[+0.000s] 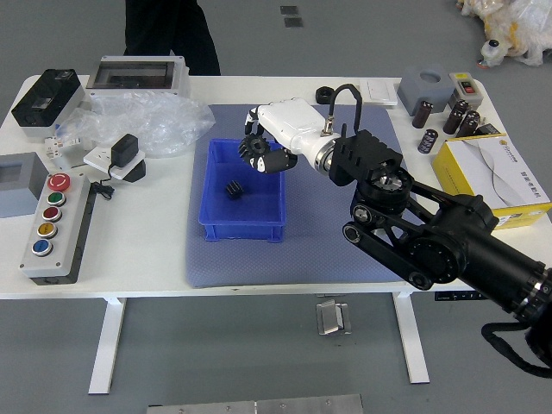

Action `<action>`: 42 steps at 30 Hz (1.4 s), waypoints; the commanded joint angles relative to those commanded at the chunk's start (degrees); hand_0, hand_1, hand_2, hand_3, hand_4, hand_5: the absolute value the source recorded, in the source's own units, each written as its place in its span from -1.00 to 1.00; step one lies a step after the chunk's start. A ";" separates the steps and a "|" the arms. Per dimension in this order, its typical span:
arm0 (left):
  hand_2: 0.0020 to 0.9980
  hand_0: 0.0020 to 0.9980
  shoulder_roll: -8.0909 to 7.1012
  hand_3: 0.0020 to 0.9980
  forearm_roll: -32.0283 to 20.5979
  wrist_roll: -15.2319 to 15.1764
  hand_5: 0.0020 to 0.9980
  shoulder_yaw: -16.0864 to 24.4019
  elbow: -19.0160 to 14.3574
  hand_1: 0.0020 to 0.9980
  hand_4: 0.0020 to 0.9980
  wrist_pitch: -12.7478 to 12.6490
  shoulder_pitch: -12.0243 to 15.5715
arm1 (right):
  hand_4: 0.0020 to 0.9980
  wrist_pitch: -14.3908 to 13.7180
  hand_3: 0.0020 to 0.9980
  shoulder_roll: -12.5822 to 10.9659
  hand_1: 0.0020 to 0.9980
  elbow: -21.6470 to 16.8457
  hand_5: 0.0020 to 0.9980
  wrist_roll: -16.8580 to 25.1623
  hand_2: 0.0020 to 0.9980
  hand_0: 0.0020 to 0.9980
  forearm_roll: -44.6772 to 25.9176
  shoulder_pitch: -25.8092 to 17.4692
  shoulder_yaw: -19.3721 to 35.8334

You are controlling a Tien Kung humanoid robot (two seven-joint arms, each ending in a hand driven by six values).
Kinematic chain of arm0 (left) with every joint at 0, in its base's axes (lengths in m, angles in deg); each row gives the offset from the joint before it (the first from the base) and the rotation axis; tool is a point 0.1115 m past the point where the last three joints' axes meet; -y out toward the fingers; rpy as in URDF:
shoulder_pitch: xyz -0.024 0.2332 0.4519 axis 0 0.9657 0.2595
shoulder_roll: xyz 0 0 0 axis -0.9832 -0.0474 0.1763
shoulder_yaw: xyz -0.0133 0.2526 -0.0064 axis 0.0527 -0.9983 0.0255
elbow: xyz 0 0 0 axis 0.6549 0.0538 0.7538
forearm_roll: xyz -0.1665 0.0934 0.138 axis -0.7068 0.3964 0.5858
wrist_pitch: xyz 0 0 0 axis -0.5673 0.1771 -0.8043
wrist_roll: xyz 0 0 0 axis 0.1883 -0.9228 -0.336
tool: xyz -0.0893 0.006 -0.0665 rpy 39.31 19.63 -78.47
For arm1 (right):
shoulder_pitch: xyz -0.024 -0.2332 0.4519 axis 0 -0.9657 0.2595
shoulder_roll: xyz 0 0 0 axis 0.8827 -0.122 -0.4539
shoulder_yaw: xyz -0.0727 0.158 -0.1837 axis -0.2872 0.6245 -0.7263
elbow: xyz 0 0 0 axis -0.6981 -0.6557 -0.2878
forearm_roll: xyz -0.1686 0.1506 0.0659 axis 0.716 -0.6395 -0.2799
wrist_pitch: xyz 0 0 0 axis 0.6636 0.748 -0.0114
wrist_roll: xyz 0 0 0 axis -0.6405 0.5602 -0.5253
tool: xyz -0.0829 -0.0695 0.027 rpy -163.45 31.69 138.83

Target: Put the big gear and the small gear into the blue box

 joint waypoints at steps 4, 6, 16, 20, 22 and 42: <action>0.59 0.70 0.04 0.64 0.14 0.01 -0.38 0.03 0.00 0.63 0.33 0.05 -0.02 | 0.73 1.45 0.62 0.36 -0.01 0.43 0.01 -0.21 0.17 0.10 -0.02 0.22 0.55; 0.59 0.70 0.03 0.64 0.16 0.03 -0.39 0.00 0.00 0.63 0.33 0.06 0.02 | 0.93 1.99 0.84 0.46 0.06 0.54 0.26 -0.35 0.29 0.16 -0.05 0.31 0.73; 0.59 0.70 0.07 0.64 0.08 0.01 -0.39 -0.03 0.00 0.63 0.33 0.05 0.09 | 0.95 2.04 0.81 -0.87 0.06 -0.27 0.31 -0.69 0.30 0.16 0.08 -0.10 2.08; 0.59 0.70 0.05 0.64 -0.19 -0.10 -0.39 -0.03 0.00 0.63 0.33 -0.01 0.11 | 0.90 0.96 0.76 -3.86 0.10 -1.99 0.28 -0.37 0.32 0.18 -0.78 -2.15 4.77; 0.59 0.70 0.02 0.64 -0.27 -0.11 -0.39 0.03 0.00 0.63 0.33 -0.06 0.21 | 0.90 -0.06 0.76 -5.58 0.10 -2.99 0.28 0.12 0.32 0.18 -1.56 -3.96 6.75; 0.59 0.70 0.09 0.64 -1.19 -0.57 -0.38 -0.06 0.00 0.63 0.33 -0.39 0.50 | 0.66 -9.46 0.83 -11.26 0.49 -9.11 0.14 9.48 0.72 0.51 -21.28 -19.16 26.72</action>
